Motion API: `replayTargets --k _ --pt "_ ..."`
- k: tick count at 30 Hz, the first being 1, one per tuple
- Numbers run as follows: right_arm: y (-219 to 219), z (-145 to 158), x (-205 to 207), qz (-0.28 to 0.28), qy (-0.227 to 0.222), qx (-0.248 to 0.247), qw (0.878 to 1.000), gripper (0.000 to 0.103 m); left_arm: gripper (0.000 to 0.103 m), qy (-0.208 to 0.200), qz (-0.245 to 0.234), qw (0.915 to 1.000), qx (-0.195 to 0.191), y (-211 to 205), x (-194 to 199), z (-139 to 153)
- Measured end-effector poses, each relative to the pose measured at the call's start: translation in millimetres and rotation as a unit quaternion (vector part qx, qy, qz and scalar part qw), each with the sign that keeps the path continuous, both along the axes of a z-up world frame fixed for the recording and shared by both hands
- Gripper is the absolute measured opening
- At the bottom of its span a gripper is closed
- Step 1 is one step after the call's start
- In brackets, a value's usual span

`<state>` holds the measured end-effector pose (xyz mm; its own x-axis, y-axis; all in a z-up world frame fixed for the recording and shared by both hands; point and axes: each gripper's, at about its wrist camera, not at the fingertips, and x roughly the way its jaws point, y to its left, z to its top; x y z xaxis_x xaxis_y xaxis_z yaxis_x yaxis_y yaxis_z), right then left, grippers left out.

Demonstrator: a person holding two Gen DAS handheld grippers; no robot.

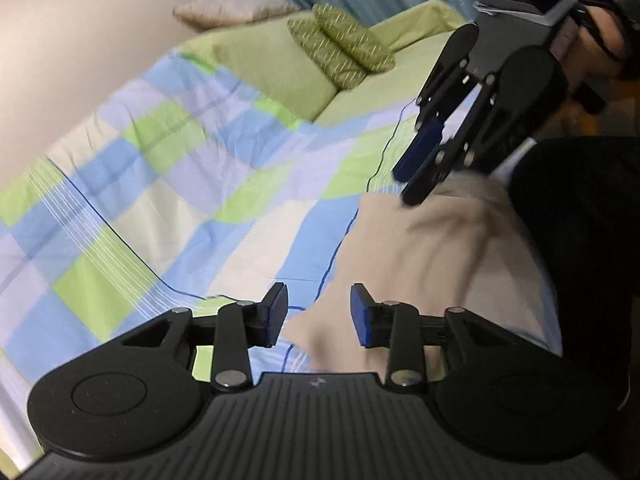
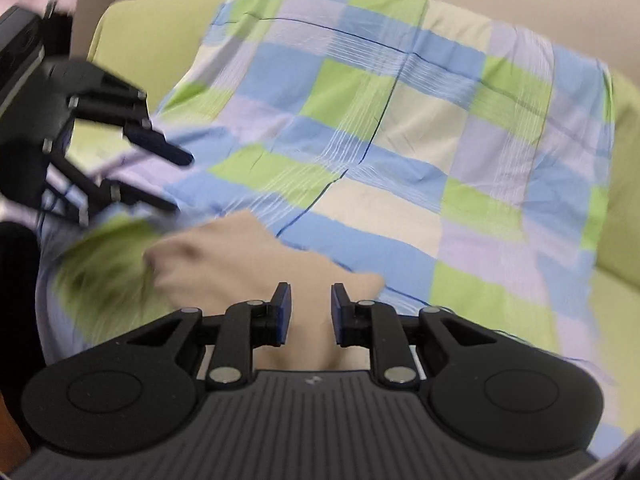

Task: Fold clothes
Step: 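Open both grippers and release the folded cloth on the blanket, then grasp the folded beige cloth edge with the right gripper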

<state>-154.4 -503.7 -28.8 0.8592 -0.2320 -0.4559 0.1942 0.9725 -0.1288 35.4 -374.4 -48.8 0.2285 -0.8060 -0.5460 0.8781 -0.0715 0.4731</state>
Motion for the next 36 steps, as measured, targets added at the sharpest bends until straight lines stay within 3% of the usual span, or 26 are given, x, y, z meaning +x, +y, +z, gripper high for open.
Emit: replayTargets --k 2,5,8,16,25,29,33,36 --pt "-18 -8 14 0.001 0.006 0.046 0.999 0.016 0.042 0.041 0.030 0.9985 0.018 -12 13 -9" --pt "-35 -26 23 -0.011 0.032 0.064 0.997 0.015 0.043 0.096 0.071 0.9925 0.028 -17 32 -19" --pt "-44 -36 12 -0.021 0.023 0.081 0.996 0.014 0.045 0.147 0.094 0.9844 0.020 -11 49 -22" --pt "-66 -45 -2 -0.057 0.015 0.138 0.989 0.019 0.046 0.151 0.101 0.9830 0.025 -17 55 -25" --pt "-41 -26 -14 -0.080 0.023 0.116 0.990 0.020 0.045 0.130 0.113 0.9847 0.030 -15 46 -20" --pt "-38 -26 -19 -0.089 0.023 0.132 0.987 0.020 0.045 0.126 0.116 0.9849 0.025 -14 42 -17" --pt "-46 -24 -27 -0.093 0.007 0.190 0.977 0.022 0.046 0.160 0.100 0.9821 -0.009 5 40 -6" --pt "-71 -31 -37 -0.087 -0.011 0.291 0.953 0.034 0.046 0.176 0.073 0.9816 -0.004 10 35 -10"
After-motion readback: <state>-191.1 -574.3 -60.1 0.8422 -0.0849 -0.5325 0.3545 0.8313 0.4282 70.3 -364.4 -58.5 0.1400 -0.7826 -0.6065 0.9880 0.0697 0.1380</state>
